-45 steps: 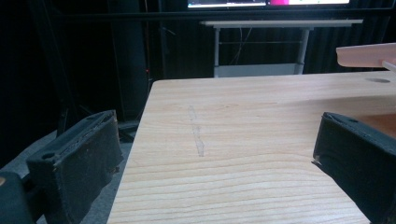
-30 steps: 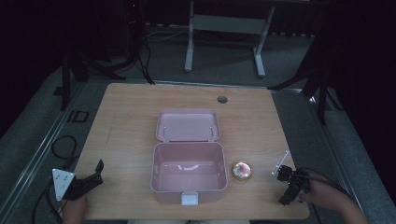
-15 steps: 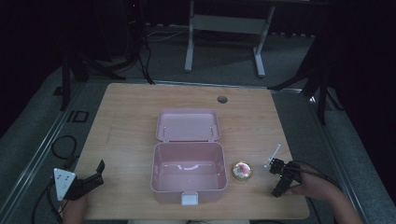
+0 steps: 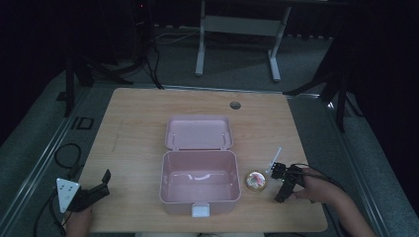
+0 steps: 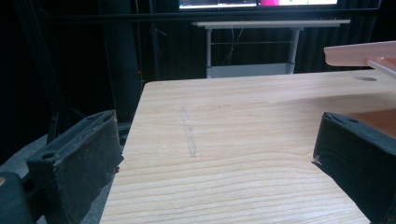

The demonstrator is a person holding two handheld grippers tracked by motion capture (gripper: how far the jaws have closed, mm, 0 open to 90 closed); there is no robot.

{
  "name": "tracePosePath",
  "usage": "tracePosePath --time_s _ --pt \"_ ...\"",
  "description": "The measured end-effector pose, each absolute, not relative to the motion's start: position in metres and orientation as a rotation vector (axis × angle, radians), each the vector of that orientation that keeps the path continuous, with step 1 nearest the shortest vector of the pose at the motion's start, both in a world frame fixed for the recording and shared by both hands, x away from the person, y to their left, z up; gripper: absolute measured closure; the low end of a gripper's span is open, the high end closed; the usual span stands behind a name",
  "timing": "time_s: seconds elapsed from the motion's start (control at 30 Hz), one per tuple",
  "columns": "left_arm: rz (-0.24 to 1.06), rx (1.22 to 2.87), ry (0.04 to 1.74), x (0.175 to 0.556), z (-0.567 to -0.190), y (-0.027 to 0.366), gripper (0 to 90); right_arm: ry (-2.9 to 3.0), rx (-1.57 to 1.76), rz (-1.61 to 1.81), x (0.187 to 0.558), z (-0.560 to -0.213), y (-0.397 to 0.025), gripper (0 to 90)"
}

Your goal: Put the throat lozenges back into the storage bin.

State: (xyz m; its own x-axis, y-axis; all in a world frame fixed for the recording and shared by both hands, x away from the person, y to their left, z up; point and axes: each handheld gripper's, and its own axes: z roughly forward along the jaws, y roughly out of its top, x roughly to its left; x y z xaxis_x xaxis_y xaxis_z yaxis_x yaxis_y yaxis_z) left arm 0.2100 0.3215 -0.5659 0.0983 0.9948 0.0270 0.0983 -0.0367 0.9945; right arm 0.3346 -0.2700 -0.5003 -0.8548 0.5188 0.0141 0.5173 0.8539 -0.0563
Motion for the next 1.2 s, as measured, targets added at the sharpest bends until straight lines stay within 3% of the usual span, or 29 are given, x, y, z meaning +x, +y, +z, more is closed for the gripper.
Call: tracePosePath --time_s 0.63,1.2 --pt "1.106 1.356 1.187 0.21 -0.566 0.322 1.3 -3.034 -0.732 0.036 0.359 -0.508 -0.211 13.0" --pt "1.099 1.357 1.185 0.21 -0.566 0.322 1.3 -3.028 -0.689 0.069 0.37 -0.514 -0.199 20.0"
